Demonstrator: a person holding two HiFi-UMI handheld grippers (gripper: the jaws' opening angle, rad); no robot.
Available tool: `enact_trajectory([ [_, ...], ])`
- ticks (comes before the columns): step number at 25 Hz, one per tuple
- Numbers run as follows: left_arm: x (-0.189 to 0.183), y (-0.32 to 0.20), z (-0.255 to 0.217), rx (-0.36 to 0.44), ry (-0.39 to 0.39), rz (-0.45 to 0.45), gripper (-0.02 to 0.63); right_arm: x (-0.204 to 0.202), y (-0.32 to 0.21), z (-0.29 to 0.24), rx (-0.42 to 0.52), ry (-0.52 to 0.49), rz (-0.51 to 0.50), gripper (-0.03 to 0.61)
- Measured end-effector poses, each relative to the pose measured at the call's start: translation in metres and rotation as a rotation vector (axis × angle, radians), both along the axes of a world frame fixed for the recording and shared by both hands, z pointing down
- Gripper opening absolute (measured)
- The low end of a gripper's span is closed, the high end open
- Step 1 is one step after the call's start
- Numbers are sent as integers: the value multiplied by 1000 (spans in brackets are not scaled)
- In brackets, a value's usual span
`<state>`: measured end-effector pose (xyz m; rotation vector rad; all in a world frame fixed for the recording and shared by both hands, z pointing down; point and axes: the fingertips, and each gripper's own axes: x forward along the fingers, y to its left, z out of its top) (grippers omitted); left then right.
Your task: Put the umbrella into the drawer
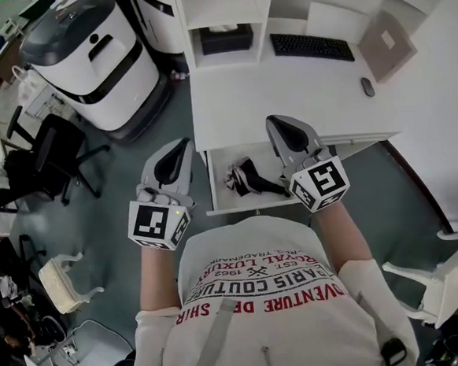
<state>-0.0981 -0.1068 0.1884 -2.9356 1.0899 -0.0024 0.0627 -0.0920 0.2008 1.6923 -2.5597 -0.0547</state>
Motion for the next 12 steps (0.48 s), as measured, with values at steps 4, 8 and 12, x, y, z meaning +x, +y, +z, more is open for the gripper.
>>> enact_trajectory([
  [4, -2, 8, -4, 14, -6, 6, 6, -2, 9, -4, 12, 0, -7, 0],
  [8, -2, 13, -5, 20, -16, 11, 6, -8, 17, -1, 8, 17, -38, 0],
  [12, 2, 19, -4, 31, -32, 23, 6, -11, 20, 2, 2, 1, -35, 0],
])
